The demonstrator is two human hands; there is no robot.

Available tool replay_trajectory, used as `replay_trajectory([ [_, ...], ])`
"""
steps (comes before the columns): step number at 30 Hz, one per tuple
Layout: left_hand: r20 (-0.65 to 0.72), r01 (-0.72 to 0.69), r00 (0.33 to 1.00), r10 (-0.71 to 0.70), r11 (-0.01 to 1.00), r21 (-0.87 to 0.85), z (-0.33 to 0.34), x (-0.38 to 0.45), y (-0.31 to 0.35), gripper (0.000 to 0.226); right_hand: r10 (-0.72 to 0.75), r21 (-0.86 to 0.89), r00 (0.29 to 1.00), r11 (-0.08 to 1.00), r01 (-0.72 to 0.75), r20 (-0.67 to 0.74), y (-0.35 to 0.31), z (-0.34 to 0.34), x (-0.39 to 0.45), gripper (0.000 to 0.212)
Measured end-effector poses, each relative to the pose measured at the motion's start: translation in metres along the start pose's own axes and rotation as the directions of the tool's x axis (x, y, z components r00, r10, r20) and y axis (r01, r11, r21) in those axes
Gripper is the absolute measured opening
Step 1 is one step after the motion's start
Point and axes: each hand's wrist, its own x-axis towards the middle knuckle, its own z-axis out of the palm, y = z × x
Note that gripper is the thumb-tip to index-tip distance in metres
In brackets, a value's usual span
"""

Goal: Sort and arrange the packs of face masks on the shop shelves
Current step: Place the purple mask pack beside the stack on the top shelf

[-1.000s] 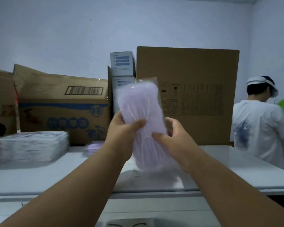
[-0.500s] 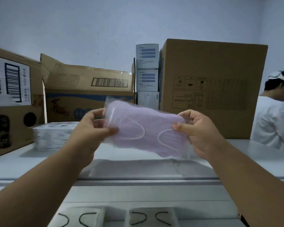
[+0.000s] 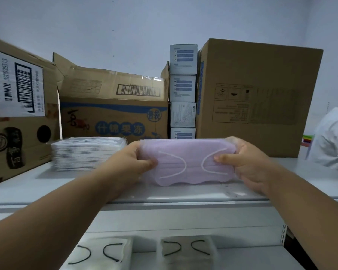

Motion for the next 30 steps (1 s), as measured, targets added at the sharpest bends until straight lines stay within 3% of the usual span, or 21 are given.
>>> replay_trajectory([
  [3,0.112,0.007,0.994,-0.005,1.0,-0.024,0.003,-0.001,0.004,0.035,0.05,-0.027,0.995,0.998,-0.048,0.088,0.004,0.003,-0.004,0.046],
  [7,0.127,-0.063,0.989,0.072,0.995,-0.077,0.009,0.002,0.008,0.048,-0.078,-0.169,0.996,0.983,0.07,-0.04,0.003,0.007,-0.003,0.05],
  [10,0.106,-0.048,0.993,0.05,0.999,-0.022,0.013,0.0,0.004,0.043,0.032,-0.195,0.996,0.98,-0.047,-0.082,0.011,0.012,0.0,0.044],
  [16,-0.106,0.0,0.994,0.003,0.999,0.032,0.001,0.01,0.001,0.019,0.036,-0.109,0.996,0.993,-0.045,-0.081,0.003,0.0,-0.004,0.022],
  [20,-0.237,0.019,0.971,-0.025,0.999,-0.026,-0.007,0.038,0.016,0.035,-0.038,-0.163,0.969,0.987,-0.003,-0.245,-0.01,0.0,0.018,0.017],
  [24,-0.364,-0.039,0.917,0.162,0.946,0.323,0.0,0.071,0.034,0.045,-0.086,-0.334,0.911,0.94,-0.06,-0.404,-0.03,0.004,0.06,0.033],
  [27,-0.307,0.043,0.938,0.163,0.822,0.567,0.009,0.097,0.03,0.017,-0.012,-0.468,0.94,0.869,-0.158,-0.34,-0.033,0.006,0.087,0.023],
  [30,-0.244,0.088,0.964,0.106,0.736,0.671,0.015,0.115,0.021,0.022,0.098,-0.549,0.955,0.799,-0.243,-0.28,-0.024,0.002,0.105,0.014],
])
